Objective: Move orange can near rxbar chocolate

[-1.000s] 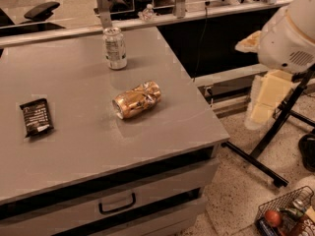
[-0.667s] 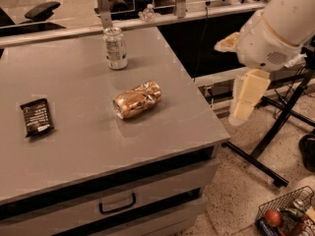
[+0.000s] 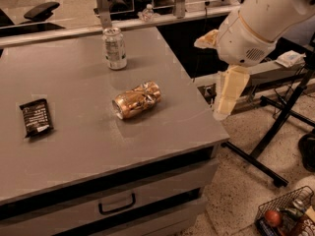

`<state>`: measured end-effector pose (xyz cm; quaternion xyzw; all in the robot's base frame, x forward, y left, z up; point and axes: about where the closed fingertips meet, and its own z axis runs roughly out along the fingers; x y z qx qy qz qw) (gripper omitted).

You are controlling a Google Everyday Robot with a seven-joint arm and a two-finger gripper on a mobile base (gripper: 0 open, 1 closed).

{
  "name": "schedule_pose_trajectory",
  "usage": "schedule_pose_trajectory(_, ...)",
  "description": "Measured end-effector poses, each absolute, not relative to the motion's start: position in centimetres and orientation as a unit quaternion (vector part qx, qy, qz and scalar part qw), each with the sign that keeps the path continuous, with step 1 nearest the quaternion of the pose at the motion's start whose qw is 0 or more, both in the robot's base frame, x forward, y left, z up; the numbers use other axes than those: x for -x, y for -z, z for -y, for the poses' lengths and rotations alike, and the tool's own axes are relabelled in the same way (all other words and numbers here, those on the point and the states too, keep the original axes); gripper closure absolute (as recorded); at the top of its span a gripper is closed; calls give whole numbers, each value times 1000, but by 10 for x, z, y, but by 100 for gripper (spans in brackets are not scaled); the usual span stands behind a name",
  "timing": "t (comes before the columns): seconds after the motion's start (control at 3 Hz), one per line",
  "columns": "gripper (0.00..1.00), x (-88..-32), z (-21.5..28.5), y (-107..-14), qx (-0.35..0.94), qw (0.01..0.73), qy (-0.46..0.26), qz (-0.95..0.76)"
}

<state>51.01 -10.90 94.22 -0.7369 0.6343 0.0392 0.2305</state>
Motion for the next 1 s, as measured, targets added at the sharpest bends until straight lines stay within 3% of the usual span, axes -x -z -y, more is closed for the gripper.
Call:
schedule_pose_trajectory(0.33, 0, -510, 106, -942, 746, 224, -42, -626)
schedule_pose_trajectory(1.0, 0, -559, 37, -929, 811, 222, -32, -540)
